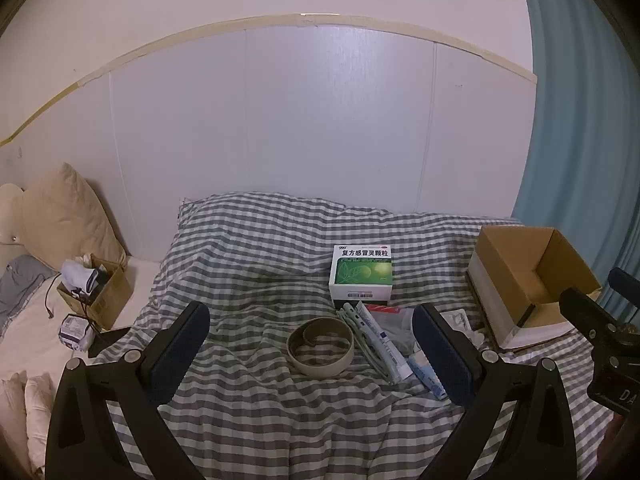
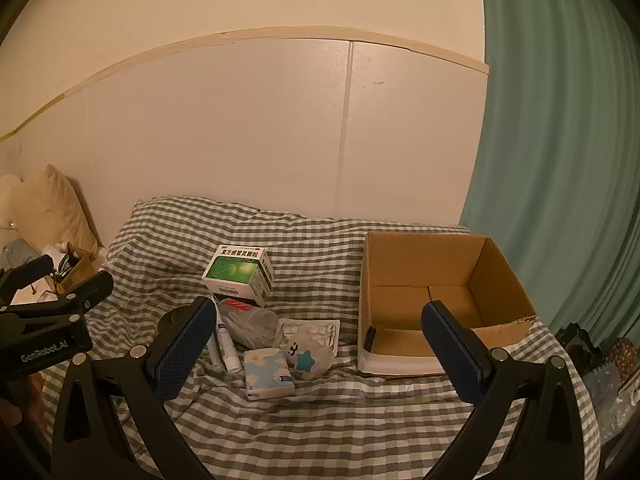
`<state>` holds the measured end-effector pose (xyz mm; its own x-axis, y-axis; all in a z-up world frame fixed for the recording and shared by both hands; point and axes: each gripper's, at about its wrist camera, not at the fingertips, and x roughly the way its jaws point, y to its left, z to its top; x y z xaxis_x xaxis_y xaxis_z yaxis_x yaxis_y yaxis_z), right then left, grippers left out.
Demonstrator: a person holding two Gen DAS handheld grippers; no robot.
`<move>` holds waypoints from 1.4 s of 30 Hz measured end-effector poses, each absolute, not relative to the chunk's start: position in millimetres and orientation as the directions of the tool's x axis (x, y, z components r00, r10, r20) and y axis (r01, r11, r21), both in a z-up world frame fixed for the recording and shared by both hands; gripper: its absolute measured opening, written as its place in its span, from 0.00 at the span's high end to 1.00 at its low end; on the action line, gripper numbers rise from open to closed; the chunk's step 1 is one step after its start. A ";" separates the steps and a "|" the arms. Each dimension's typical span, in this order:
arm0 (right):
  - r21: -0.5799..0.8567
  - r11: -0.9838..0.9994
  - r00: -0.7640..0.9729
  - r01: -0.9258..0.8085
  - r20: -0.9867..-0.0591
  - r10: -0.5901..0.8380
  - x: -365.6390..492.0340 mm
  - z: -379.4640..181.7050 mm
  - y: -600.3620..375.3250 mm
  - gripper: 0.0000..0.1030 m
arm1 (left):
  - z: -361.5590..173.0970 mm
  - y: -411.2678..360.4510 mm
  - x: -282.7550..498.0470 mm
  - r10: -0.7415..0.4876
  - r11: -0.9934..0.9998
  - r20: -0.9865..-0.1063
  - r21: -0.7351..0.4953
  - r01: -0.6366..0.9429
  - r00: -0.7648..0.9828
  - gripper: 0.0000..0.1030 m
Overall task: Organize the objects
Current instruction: 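Move both tools toward the scattered items on the bed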
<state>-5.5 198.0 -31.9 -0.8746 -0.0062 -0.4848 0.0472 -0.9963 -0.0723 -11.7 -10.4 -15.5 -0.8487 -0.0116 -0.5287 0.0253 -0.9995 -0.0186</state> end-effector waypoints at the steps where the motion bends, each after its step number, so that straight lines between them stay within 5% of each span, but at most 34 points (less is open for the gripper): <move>1: -0.073 -0.996 -0.875 0.048 -0.485 -0.006 -5.9 -31.8 197.7 0.00 | -15.6 -10.5 -11.6 -0.009 -1.000 -0.528 -0.020 0.024 -0.849 0.00; 22: -0.118 -0.988 -0.887 0.103 -0.460 -0.038 19.9 -12.0 158.1 0.00 | -6.6 -27.0 4.7 0.026 -1.000 -0.542 -0.025 -0.015 -0.840 0.00; 42: -0.123 -0.983 -0.778 0.136 -0.627 -0.029 -21.6 -76.0 148.7 0.00 | -56.1 -43.1 -29.3 -0.038 -0.998 -0.669 -0.008 0.058 -0.742 0.00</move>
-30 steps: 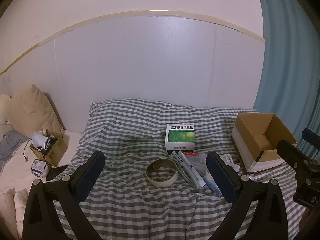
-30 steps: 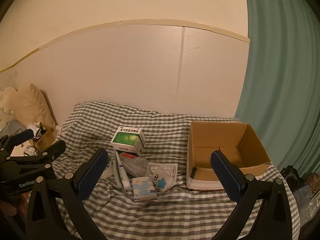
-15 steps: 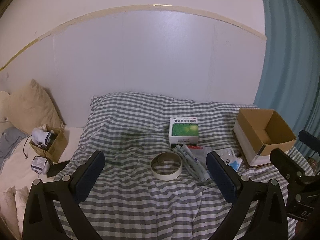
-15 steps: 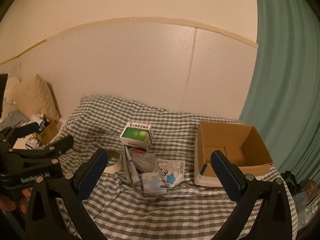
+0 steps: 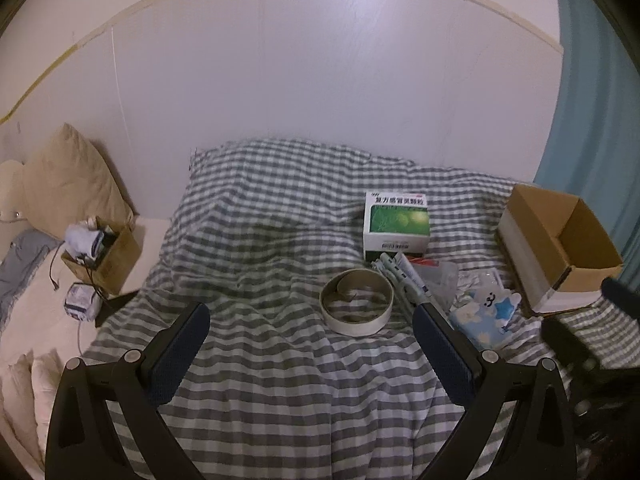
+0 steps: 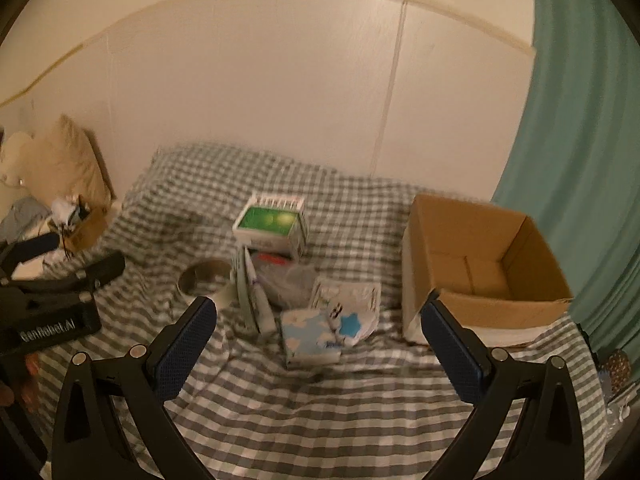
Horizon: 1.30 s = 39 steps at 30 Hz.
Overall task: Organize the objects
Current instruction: 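Move both tools toward the scattered items on the bed, then grasp the blue tissue pack with the right tool while the left tool grasps the beige tape roll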
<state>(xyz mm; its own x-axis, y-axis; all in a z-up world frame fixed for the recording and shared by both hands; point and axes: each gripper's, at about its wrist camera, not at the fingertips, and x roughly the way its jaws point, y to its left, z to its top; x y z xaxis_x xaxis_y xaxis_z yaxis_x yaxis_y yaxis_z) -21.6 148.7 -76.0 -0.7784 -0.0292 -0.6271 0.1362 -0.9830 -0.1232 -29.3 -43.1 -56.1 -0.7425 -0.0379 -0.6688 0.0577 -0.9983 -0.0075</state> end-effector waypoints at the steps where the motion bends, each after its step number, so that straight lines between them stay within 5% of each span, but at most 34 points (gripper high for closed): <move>1: -0.128 -0.982 -0.770 0.140 -0.637 -0.027 -24.7 -81.6 147.1 0.00 | -60.3 -42.2 -32.5 -0.039 -0.998 -0.676 -0.006 0.059 -0.735 0.00; 8: -0.131 -0.981 -0.639 0.140 -0.769 0.012 -61.3 -145.8 146.8 0.00 | -102.0 -33.4 -51.1 -0.053 -0.999 -0.750 0.039 0.036 -0.659 0.00; 18: -0.078 -0.990 -0.533 0.121 -0.846 0.002 -101.5 -172.5 159.2 0.02 | -136.4 -25.4 -78.4 0.045 -0.996 -0.813 -0.080 0.034 -0.580 0.00; 26: -0.002 -0.994 -0.482 0.107 -0.875 -0.050 -118.2 -194.8 169.9 0.40 | -148.9 -23.8 -101.1 -0.049 -0.999 -0.818 0.046 0.019 -0.574 0.00; 39: 0.075 -0.994 -0.588 0.084 -0.801 -0.110 -100.3 -164.2 185.2 0.41 | -187.0 13.2 -150.0 -0.043 -0.993 -0.877 0.090 -0.075 -0.479 0.00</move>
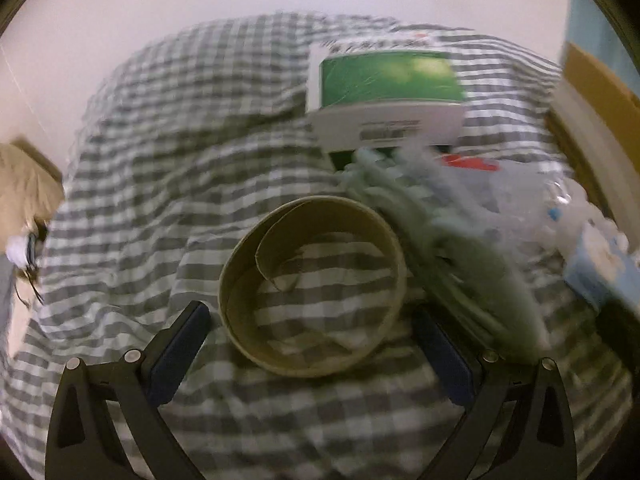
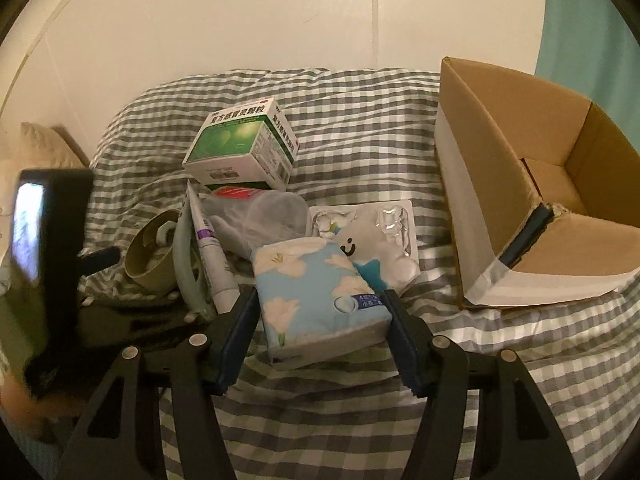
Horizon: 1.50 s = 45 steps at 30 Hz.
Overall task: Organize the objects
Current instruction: 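Grasp the blue tissue pack with the right tool while the left tool grasps the beige tape roll, then carry both items into the cardboard box and open both tools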
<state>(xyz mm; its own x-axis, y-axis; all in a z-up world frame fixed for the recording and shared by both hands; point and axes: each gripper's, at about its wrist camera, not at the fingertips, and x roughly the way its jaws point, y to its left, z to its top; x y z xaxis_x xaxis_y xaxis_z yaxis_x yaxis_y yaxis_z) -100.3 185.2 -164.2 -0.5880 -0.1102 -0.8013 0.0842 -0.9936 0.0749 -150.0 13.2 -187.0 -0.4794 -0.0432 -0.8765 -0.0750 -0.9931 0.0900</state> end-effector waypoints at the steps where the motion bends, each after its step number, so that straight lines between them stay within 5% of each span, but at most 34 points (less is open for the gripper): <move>1: 0.073 -0.993 -0.586 0.088 -0.803 -0.111 -100.4 -165.1 183.5 0.41 | -188.4 8.0 -153.8 -0.019 -0.996 -0.881 0.057 -0.066 -0.473 0.00; 3: 0.071 -0.993 -0.580 0.093 -0.807 -0.112 -100.7 -168.0 180.3 0.41 | -189.5 1.6 -156.9 0.012 -0.998 -0.884 0.018 -0.059 -0.467 0.00; 6: 0.067 -0.993 -0.577 0.097 -0.809 -0.111 -100.7 -169.4 178.6 0.41 | -190.5 -4.8 -155.4 0.080 -0.996 -0.885 -0.056 -0.066 -0.458 0.16; 22: 0.025 -0.989 -0.678 0.146 -0.726 -0.118 -45.6 -110.7 165.8 0.41 | -90.6 1.5 -58.1 0.085 -0.995 -0.793 -0.031 -0.098 -0.603 0.16; 37: -0.102 -0.990 -0.812 0.095 -0.583 -0.018 -10.0 48.4 246.7 0.41 | 23.7 124.0 -31.0 0.208 -0.947 -0.659 0.049 -0.318 -0.723 0.16; 45: -0.025 -0.999 -0.771 0.033 -0.637 -0.009 -74.0 72.2 331.5 0.41 | 33.9 223.8 -88.4 0.279 -0.910 -0.688 0.035 -0.414 -0.670 0.16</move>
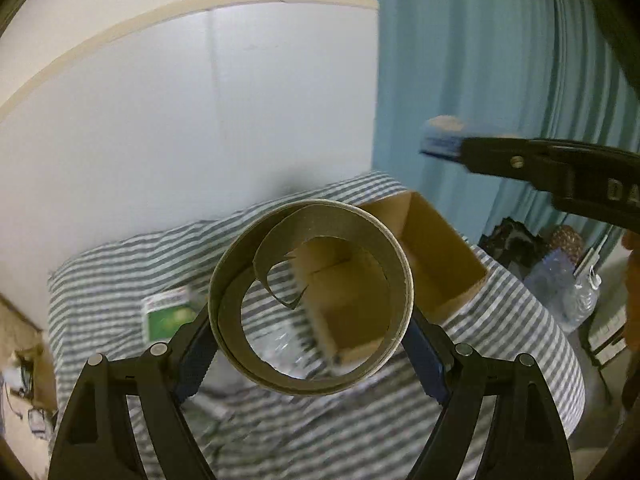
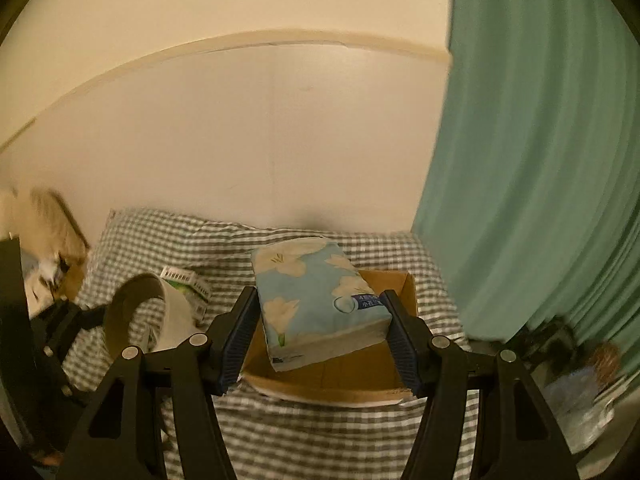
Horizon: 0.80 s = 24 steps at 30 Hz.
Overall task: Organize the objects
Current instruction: 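Carry both items into the cardboard box and open both tools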
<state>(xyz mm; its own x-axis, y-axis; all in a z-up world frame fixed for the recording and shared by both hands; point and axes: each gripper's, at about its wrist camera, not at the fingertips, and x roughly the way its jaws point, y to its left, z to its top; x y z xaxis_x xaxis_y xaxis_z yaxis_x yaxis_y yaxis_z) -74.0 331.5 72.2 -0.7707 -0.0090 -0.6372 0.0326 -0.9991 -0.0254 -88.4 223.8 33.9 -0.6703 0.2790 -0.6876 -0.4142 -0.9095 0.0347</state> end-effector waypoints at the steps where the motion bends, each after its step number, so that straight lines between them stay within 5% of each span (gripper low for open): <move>1: -0.007 -1.000 -0.761 0.022 -0.649 -0.012 -81.2 68.5 341.6 0.41 | 31.8 234.4 -94.6 0.285 -0.907 -0.692 0.029 -0.420 -0.663 0.16; 12: 0.056 -0.998 -0.671 -0.015 -0.741 -0.032 -160.0 -21.3 396.2 0.40 | -31.8 295.1 -150.6 0.339 -0.856 -0.740 0.013 -0.516 -0.581 0.12; 16: 0.090 -0.996 -0.676 -0.026 -0.735 -0.048 -162.9 -30.5 407.6 0.15 | -34.1 295.4 -148.7 0.328 -0.859 -0.719 0.041 -0.510 -0.612 0.03; 24: 0.096 -0.989 -0.749 -0.110 -0.663 0.019 -131.1 10.1 438.1 0.14 | 4.5 270.4 -121.8 0.312 -0.894 -0.699 0.012 -0.447 -0.643 0.03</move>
<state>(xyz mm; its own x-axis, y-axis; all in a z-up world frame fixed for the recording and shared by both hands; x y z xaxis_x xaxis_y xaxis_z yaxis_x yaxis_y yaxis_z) -131.1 438.1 10.1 -0.7488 0.0189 -0.6625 -0.1099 -0.9893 0.0960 -121.8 270.4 4.5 -0.6431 0.3125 -0.6992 -0.4473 -0.8943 0.0117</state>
